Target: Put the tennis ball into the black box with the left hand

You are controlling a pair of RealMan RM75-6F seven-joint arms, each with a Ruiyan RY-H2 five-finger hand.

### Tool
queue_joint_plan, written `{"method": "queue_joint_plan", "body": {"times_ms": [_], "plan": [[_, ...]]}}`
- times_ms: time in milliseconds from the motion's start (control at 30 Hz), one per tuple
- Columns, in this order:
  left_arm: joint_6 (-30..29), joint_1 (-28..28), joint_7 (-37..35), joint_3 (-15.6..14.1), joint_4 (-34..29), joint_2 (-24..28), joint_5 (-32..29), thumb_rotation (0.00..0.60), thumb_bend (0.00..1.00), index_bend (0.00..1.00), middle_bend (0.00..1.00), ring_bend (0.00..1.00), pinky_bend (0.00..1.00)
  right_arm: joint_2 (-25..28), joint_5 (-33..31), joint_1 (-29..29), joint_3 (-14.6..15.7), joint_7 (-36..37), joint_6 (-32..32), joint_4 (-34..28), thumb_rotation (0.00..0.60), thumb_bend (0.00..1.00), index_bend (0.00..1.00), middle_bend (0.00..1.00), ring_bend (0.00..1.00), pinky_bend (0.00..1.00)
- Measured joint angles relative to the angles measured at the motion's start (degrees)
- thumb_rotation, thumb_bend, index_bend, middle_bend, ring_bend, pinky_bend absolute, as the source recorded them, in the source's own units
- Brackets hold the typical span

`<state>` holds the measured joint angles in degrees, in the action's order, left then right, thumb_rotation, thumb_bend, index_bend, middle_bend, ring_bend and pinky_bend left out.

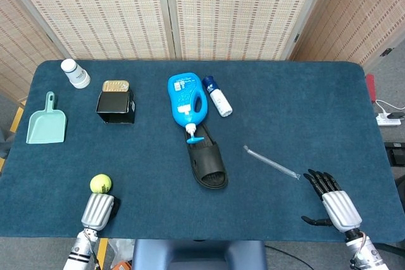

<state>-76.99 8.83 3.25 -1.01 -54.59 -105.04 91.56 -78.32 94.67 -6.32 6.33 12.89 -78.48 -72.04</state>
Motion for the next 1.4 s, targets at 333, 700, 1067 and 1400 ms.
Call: {"method": "queue_joint_plan", "body": {"times_ms": [333,700,1067,1400], "plan": [[0.4,2.3,-4.3,1.4,2.8,0.7,-1.0,0.600,0.68,1.00,1.00,1.00,1.00,-0.4,-1.3,-0.4,-0.5,-1.9,1.6,-0.6,0.600,0.00,0.00,0.00,0.00,0.00],[1.7,6.1,-7.7,3.6,8.4,0.1,-2.3,0.600,0.68,1.00,1.00,1.00,1.00,-0.6,-2.3,-0.6,-0.9,-3.7,2.4,-1.4,0.600,0.00,0.00,0.00,0.00,0.00],[8.1,11.8,-9.1,6.4,10.6,-2.5,-5.2,0.600,0.68,1.00,1.00,1.00,1.00,-0.7,-3.2,-0.5,-1.3,-4.3,2.7,-1.7,0.600,0.00,0.00,0.00,0.00,0.00],[10.7,20.2,-15.3,12.7,19.7,-7.1,-8.7,0.600,0.71,1.00,1.00,1.00,1.00,-0.8,-3.6,-0.8,-1.4,-4.9,3.5,-1.9,0.600,0.00,0.00,0.00,0.00,0.00]]}}
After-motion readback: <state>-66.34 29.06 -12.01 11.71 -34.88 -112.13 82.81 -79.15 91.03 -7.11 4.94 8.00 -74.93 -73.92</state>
